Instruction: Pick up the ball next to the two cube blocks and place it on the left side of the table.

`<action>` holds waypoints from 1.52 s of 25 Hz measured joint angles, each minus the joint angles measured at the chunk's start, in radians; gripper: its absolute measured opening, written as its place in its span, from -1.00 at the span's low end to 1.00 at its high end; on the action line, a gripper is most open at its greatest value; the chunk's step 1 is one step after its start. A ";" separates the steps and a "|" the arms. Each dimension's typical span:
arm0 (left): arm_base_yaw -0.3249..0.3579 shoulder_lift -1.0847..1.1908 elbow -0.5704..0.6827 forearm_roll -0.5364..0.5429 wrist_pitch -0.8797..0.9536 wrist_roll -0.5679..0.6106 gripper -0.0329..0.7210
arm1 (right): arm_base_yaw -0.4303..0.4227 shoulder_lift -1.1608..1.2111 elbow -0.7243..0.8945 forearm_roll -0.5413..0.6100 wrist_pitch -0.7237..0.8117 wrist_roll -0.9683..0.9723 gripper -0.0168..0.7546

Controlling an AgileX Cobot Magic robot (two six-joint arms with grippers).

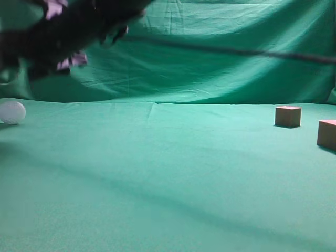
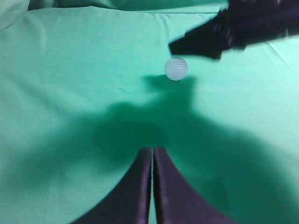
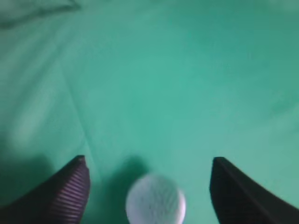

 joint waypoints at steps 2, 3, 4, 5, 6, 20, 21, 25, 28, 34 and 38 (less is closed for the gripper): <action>0.000 0.000 0.000 0.000 0.000 0.000 -0.91 | -0.016 -0.070 0.000 -0.109 0.092 0.089 -0.32; 0.000 0.000 0.000 0.000 0.000 0.000 -0.91 | -0.024 -0.106 0.000 -0.194 0.140 0.173 -0.56; 0.000 0.000 0.000 0.000 0.000 0.000 -0.91 | -0.032 -0.134 -0.002 -0.275 0.181 0.238 -0.70; 0.000 0.000 0.000 0.000 0.000 0.000 -0.91 | -0.039 -0.164 -0.007 -0.377 0.234 0.321 -0.81; 0.000 0.000 0.000 0.000 0.000 0.000 -0.91 | -0.044 -0.186 -0.007 -0.475 0.278 0.393 -0.87; 0.000 0.000 0.000 0.000 0.000 0.000 -0.91 | -0.117 -0.522 -0.008 -0.953 0.757 0.935 -0.96; 0.000 0.000 0.000 0.000 0.000 0.000 -0.91 | -0.123 -0.544 -0.008 -0.965 0.756 0.946 -0.96; 0.000 0.000 0.000 0.000 0.000 0.000 -0.91 | -0.147 -0.659 0.012 -0.999 0.762 1.001 -0.96; 0.000 0.000 0.000 0.000 0.000 0.000 -0.91 | -0.159 -0.740 0.071 -1.014 0.762 1.012 -0.96; 0.000 0.000 0.000 0.000 0.000 0.000 -0.91 | -0.169 -1.038 0.457 -1.024 0.764 1.018 -0.96; 0.000 0.000 0.000 0.000 0.000 0.000 -0.91 | -0.169 -1.221 0.737 -1.024 0.643 1.042 -0.96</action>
